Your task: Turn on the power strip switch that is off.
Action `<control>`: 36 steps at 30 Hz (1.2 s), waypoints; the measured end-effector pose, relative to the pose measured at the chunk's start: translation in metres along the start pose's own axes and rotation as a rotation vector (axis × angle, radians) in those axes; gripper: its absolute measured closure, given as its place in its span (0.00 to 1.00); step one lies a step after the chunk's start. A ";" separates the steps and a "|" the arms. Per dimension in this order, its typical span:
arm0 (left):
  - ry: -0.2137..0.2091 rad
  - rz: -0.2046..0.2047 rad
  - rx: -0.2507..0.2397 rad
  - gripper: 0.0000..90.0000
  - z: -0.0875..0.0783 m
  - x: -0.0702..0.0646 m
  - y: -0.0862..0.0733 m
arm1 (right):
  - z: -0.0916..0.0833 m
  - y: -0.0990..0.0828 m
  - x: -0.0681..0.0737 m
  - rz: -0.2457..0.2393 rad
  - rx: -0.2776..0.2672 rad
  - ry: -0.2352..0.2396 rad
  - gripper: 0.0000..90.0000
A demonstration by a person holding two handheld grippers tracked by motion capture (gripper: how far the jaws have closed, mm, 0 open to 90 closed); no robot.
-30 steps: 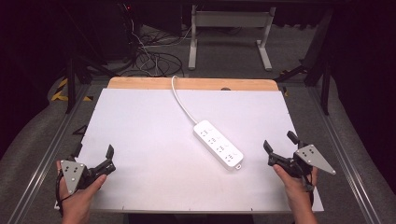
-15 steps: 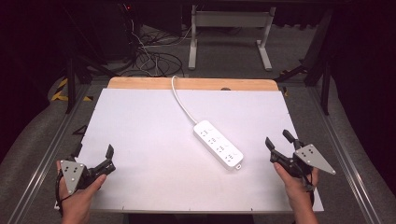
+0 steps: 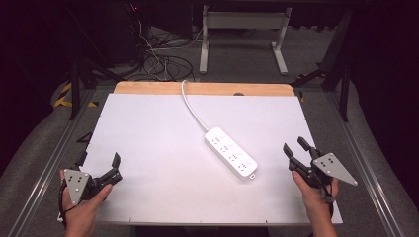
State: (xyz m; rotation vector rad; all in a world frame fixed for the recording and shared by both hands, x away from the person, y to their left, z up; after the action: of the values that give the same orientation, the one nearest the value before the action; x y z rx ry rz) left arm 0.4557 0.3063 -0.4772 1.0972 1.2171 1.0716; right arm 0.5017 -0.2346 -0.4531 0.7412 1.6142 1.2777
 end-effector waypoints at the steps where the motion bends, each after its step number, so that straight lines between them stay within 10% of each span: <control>1: -0.002 0.001 0.002 0.04 0.000 0.000 0.000 | -0.001 0.000 -0.001 0.005 -0.002 0.002 0.53; 12: -0.005 -0.003 0.007 0.04 0.001 -0.002 -0.001 | -0.001 0.006 0.003 -0.034 0.016 0.034 0.74; 22: -0.003 -0.003 0.010 0.05 0.001 -0.001 -0.002 | -0.001 0.010 0.004 0.069 0.078 0.093 0.90; 36: -0.002 -0.004 0.008 0.05 0.000 0.000 -0.002 | 0.003 0.013 0.004 0.078 0.089 0.128 1.00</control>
State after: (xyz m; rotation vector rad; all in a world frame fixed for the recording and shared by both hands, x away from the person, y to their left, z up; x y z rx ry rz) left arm 0.4560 0.3058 -0.4788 1.1016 1.2226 1.0633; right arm 0.5018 -0.2261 -0.4418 0.7981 1.7697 1.3389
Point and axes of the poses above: each handheld gripper's, and its own axes: z roughly forward along the jaws, y roughly out of its top, x roughly to its left, the point moved 10 cm from there along z, roughly forward along the jaws, and after that the axes turned 10 degrees about -z, right-handed, at the moved point
